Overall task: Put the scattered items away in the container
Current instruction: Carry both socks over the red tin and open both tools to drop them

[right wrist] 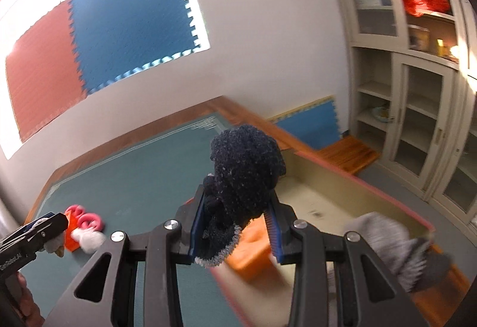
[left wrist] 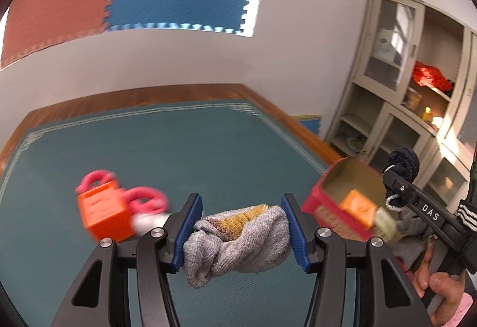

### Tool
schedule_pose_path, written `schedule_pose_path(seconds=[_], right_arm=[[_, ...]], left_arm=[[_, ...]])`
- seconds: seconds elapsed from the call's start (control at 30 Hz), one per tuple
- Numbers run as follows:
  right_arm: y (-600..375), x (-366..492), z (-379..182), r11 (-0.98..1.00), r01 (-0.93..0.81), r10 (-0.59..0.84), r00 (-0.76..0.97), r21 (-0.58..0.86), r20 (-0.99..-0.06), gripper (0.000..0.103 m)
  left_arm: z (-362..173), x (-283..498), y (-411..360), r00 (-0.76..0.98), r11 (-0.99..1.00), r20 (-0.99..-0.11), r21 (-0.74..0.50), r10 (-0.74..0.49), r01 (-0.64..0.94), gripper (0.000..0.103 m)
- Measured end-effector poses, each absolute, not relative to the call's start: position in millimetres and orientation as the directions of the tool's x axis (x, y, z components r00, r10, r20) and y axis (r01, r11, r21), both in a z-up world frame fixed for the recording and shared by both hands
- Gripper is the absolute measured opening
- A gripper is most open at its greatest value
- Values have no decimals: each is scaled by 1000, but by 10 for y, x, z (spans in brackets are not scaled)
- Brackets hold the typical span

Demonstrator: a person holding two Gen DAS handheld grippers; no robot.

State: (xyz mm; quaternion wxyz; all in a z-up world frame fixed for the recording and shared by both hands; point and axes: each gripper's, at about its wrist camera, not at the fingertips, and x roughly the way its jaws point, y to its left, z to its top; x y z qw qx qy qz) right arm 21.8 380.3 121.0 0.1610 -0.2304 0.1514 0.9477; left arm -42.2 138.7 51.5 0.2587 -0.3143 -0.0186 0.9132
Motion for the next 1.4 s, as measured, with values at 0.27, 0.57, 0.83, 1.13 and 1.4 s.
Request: schedule_pose_path(seconds=[0.27, 0.57, 0.83, 1.13, 1.4], right_arm=[[4070, 298, 1250, -878, -432, 285, -818, 207, -499, 40], [4324, 335, 1210, -851, -478, 311, -793, 218, -523, 40], [4443, 398, 1227, -814, -533, 367, -779, 229, -508, 51], [4407, 420, 1262, -811, -537, 383, -787, 233, -484, 60], [4207, 336, 1296, -841, -486, 339, -816, 239, -468, 61]], left_arm=[[600, -526, 2064, -617, -809, -544, -238, 569, -537, 57], [590, -626, 2662, -563, -764, -551, -247, 616, -596, 57], [478, -801, 3009, -509, -744, -592, -252, 625, -619, 61], [428, -867, 2920, -512, -751, -587, -281, 627, -598, 72], [541, -888, 2532, -577, -793, -566, -265, 588, -548, 72]])
